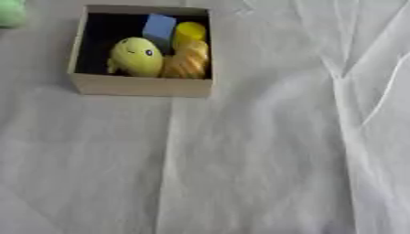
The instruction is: Pick up objects on the table and place them in the box.
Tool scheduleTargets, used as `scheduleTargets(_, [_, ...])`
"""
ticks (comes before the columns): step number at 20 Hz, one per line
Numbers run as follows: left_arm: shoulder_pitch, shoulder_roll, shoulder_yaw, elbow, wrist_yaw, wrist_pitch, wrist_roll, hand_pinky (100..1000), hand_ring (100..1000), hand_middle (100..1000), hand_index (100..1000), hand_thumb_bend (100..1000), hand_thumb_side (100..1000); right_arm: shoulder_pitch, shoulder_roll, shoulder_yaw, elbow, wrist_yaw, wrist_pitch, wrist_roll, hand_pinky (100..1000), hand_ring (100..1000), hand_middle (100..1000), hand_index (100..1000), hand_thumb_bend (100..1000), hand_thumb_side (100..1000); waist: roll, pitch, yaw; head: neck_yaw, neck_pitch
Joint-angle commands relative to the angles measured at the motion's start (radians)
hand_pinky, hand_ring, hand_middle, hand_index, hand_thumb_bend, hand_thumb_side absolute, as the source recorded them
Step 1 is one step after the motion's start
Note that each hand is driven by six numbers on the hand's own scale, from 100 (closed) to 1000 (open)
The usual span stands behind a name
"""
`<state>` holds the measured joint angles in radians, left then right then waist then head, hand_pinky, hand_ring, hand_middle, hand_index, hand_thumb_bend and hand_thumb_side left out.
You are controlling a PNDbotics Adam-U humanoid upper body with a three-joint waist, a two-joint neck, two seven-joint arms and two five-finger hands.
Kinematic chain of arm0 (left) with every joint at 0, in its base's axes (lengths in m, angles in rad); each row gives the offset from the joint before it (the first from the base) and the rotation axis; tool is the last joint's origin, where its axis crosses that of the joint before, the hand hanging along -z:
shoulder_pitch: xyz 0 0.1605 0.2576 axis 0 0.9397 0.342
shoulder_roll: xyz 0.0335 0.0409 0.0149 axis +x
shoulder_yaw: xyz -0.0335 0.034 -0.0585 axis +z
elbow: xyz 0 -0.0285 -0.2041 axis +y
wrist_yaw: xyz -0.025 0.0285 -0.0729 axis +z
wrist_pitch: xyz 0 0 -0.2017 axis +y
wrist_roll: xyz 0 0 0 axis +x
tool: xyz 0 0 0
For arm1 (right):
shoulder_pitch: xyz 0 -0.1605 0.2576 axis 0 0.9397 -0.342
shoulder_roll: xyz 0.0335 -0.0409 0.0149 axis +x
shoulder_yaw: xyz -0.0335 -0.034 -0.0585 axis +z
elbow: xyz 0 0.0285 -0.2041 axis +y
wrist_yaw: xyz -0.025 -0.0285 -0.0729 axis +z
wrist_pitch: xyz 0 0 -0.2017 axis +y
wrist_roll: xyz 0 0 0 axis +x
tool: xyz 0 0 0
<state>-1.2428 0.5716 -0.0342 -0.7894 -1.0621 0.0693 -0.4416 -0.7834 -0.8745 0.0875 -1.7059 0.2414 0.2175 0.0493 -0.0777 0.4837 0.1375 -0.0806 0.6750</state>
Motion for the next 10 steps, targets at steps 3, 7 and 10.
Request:
scheduleTargets(3, [-0.016,0.016,0.012,0.008,0.009,0.015,-0.028,837,882,816,886,465,100,-0.02,-0.026,-0.011,-0.018,-0.01,-0.001,-0.011,745,731,690,806,100,523,-0.015,-0.001,-0.005,0.009,-0.022])
scheduleTargets(7, [-0.012,0.011,0.013,0.006,-0.002,0.013,0.003,802,820,711,736,431,100,-0.019,-0.024,-0.01,-0.018,-0.014,-0.001,-0.018,744,730,688,804,100,526,-0.017,0.007,-0.008,0.01,-0.024])
scheduleTargets(10, [-0.012,0.011,0.015,-0.006,-0.006,0.011,0.062,766,751,617,648,407,100,-0.015,-0.024,-0.009,-0.017,-0.016,0.0,-0.021,743,729,687,804,100,530,-0.017,0.007,-0.007,0.011,-0.021])
